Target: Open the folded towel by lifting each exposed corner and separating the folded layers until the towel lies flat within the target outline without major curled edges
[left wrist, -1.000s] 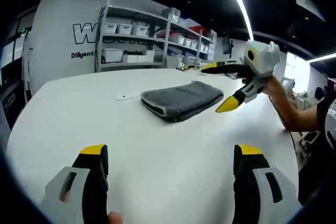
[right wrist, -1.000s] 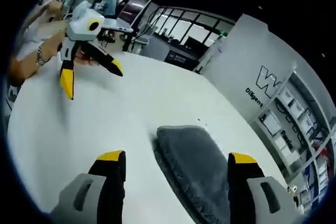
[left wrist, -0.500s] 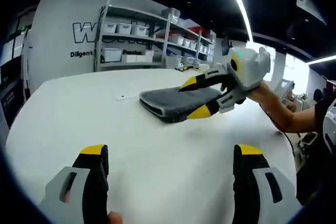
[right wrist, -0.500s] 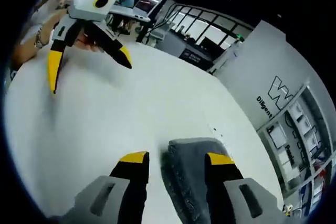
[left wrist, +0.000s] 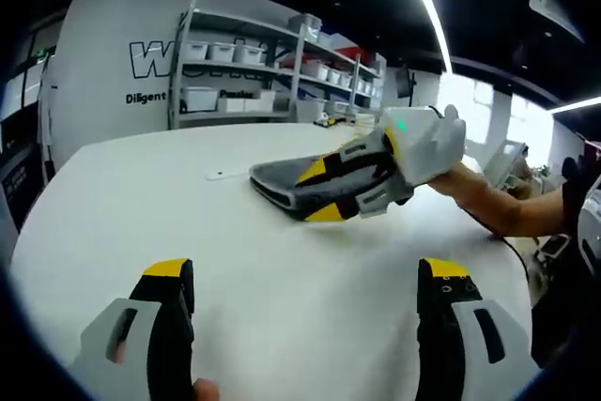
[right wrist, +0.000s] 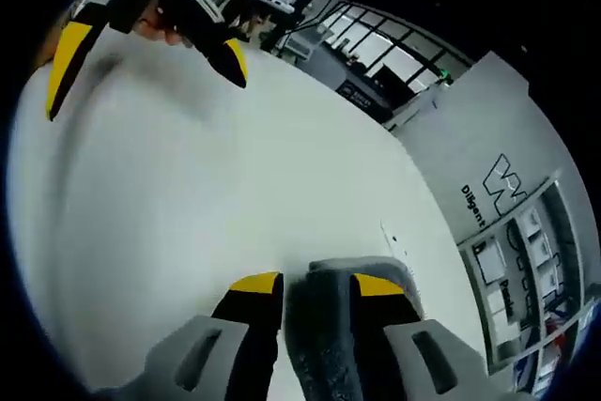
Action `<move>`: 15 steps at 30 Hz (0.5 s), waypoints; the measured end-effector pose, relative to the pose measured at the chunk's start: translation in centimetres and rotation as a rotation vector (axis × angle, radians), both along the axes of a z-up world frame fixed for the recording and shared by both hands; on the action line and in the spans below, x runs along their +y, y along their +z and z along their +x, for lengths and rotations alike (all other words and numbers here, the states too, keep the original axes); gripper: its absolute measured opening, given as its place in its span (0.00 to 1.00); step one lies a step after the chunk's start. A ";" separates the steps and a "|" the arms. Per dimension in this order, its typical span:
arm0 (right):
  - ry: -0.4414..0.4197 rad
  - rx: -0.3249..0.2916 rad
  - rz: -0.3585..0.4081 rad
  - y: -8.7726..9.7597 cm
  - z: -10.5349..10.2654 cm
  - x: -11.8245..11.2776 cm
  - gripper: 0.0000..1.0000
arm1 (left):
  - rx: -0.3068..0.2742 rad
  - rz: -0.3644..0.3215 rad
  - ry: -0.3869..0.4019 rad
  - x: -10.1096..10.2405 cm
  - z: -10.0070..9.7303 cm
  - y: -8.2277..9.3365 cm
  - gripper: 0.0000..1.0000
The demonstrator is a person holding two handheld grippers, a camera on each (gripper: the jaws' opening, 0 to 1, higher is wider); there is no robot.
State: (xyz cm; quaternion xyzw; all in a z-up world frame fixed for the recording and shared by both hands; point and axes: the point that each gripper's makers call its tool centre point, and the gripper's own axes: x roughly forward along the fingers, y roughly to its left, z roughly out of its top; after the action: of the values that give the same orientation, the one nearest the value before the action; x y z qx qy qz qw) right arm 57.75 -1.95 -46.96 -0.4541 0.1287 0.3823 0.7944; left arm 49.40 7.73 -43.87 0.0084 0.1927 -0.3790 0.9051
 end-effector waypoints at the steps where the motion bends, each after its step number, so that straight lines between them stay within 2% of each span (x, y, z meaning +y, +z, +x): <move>1: 0.006 -0.004 0.009 0.0 0.1 0.2 0.24 | -0.001 0.000 0.000 0.0 0.0 0.0 0.98; 5: 0.003 -0.026 -0.002 -0.2 0.6 -0.1 0.20 | 0.003 0.000 -0.003 -0.1 0.0 -0.1 0.98; 8: -0.004 -0.012 -0.012 -0.6 0.7 -0.5 0.05 | 0.001 -0.001 -0.005 -0.2 0.0 0.0 0.98; 9: 0.000 -0.006 0.017 -0.6 0.6 -0.5 0.05 | -0.002 -0.002 -0.005 -0.2 0.0 0.1 0.98; 15: -0.004 -0.030 0.054 0.6 0.9 -0.8 0.03 | -0.005 -0.003 -0.008 -0.3 -0.1 0.2 0.98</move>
State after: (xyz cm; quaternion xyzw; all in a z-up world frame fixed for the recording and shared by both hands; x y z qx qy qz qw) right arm 58.69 -2.76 -46.38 -0.4378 0.1072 0.3773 0.8090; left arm 49.30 7.46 -43.65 0.0090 0.1897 -0.3831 0.9040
